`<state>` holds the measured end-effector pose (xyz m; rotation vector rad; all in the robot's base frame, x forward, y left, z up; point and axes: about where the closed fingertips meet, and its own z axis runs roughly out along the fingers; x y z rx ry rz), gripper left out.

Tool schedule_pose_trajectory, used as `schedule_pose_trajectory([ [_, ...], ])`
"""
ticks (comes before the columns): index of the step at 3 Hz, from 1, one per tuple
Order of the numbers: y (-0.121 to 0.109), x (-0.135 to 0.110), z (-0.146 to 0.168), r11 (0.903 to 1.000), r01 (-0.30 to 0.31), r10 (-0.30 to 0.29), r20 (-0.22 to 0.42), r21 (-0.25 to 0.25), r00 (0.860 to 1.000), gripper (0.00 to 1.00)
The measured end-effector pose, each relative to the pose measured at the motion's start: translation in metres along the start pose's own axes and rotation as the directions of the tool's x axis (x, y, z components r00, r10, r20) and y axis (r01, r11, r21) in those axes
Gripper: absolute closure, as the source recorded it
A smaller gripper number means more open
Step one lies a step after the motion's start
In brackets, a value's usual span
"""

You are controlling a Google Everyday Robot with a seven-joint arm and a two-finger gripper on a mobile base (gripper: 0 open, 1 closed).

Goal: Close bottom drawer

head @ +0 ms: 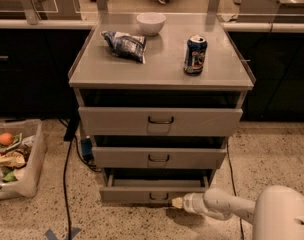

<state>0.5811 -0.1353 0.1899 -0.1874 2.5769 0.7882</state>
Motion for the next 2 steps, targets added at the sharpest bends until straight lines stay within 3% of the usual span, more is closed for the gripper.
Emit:
schedule_pose_trajectory([
  [1,-0.0226,-0.0718,-0.0088,0.9949,0.053,-0.061,0.086,0.086,0.994,1.0],
  [2,-0.0226,-0.0718,-0.0088,0.9949,0.053,-0.061,0.086,0.086,0.994,1.0],
])
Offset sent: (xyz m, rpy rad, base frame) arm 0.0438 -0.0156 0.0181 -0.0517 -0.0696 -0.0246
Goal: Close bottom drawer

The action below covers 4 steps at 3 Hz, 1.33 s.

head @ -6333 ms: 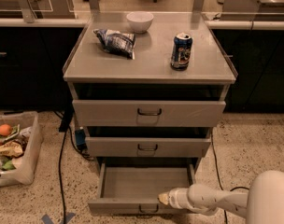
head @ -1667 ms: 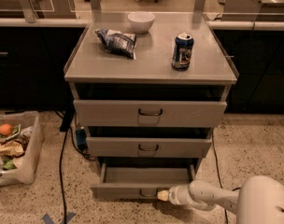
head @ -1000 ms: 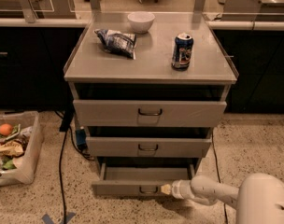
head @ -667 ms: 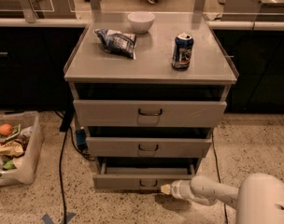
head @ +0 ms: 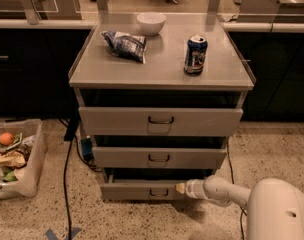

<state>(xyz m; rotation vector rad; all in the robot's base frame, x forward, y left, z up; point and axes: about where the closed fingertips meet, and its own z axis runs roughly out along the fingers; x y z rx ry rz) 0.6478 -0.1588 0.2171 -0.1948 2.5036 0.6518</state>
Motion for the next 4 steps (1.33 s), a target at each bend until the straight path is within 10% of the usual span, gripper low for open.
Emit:
schedule_pose_trajectory([
  [1,0.035,0.014,0.005,0.998,-0.018,0.018,0.004,-0.061,1.0,1.0],
  [4,0.012,0.039,0.03,0.9951,-0.098,0.098,-0.05,0.014,0.994,1.0],
])
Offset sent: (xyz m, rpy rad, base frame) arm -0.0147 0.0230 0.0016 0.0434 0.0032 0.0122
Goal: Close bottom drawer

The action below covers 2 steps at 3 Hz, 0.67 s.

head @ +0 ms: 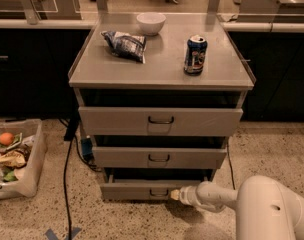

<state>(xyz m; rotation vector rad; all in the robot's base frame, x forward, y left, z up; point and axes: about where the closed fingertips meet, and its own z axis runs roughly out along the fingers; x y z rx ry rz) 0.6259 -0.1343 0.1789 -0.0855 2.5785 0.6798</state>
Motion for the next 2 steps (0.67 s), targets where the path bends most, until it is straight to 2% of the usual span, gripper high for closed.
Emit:
schedule_pose_trajectory([
  [1,0.0,0.0,0.0,1.0,-0.002,0.002,0.001,0.001,1.0,1.0],
  [2,-0.012,-0.018,0.008,0.9994,-0.033,0.033,0.035,-0.002,0.999,1.0],
])
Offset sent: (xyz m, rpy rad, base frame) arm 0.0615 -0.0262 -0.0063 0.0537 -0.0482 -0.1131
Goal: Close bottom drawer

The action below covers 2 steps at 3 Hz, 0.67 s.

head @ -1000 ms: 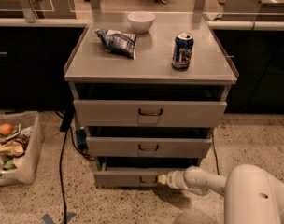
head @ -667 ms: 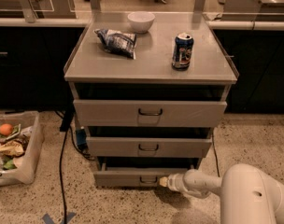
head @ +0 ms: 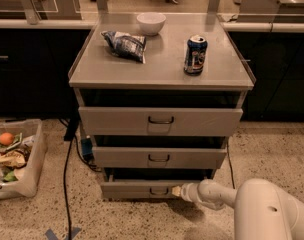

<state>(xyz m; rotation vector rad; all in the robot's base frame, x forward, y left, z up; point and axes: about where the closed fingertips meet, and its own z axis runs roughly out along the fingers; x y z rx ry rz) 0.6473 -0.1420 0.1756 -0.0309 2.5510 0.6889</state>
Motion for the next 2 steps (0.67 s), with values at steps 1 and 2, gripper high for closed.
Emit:
schedule_pose_trajectory([
  [1,-0.0353,-0.0318,0.0135,0.9888,-0.146,0.148,0.089,-0.029,0.985,1.0],
  [2,-0.0353,-0.0318,0.0135,0.9888,-0.146,0.148,0.089,-0.029,0.985,1.0],
])
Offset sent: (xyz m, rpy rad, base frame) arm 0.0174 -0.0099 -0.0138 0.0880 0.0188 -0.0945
